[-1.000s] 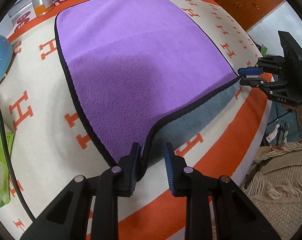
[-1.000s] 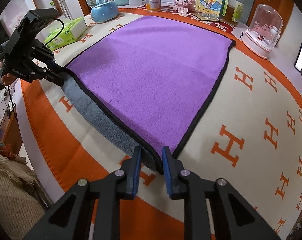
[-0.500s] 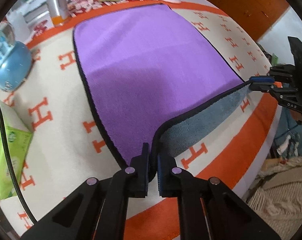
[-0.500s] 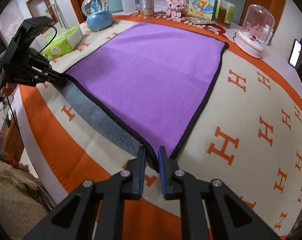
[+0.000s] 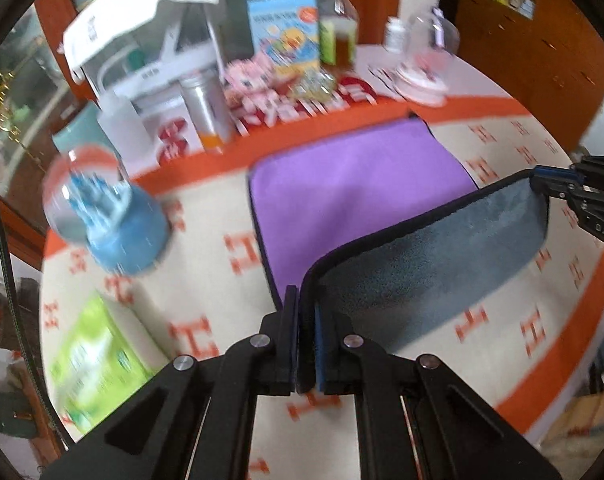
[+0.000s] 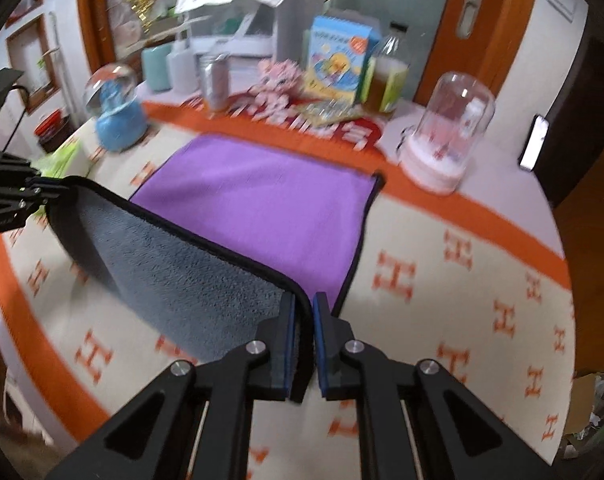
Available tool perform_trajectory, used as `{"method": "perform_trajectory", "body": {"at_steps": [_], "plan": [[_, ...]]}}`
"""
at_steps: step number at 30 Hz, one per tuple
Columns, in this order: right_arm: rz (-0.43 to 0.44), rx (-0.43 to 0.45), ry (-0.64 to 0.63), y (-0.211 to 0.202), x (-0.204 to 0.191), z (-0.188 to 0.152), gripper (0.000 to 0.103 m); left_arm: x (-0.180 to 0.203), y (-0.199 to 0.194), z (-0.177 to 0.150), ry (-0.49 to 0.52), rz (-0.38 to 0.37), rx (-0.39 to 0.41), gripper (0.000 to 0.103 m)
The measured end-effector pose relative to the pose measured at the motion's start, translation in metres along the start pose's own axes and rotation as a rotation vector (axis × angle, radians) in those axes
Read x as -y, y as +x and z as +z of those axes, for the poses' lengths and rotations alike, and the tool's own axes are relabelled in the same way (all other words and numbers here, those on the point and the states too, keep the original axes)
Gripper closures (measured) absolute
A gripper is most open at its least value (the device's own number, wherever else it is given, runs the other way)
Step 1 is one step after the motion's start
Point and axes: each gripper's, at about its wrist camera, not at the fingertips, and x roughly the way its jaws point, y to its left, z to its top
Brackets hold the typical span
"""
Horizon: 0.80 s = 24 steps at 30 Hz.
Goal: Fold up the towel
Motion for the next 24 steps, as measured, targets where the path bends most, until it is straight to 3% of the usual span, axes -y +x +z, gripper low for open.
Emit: {"method": "perform_trajectory", "body": {"at_steps": [10,24], "plan": [[-0.080,0.003,0.118,0.055,0.031,0.075,0.094,-0.016,0.053,0.080,-0.052,0.092,0.030,0.098],[-0.112,-0.109,0.188,0.155,0.053,0.103,0.094,-0.031,0.147,0.111,-0.122,0.127,-0.064,0.098]]}}
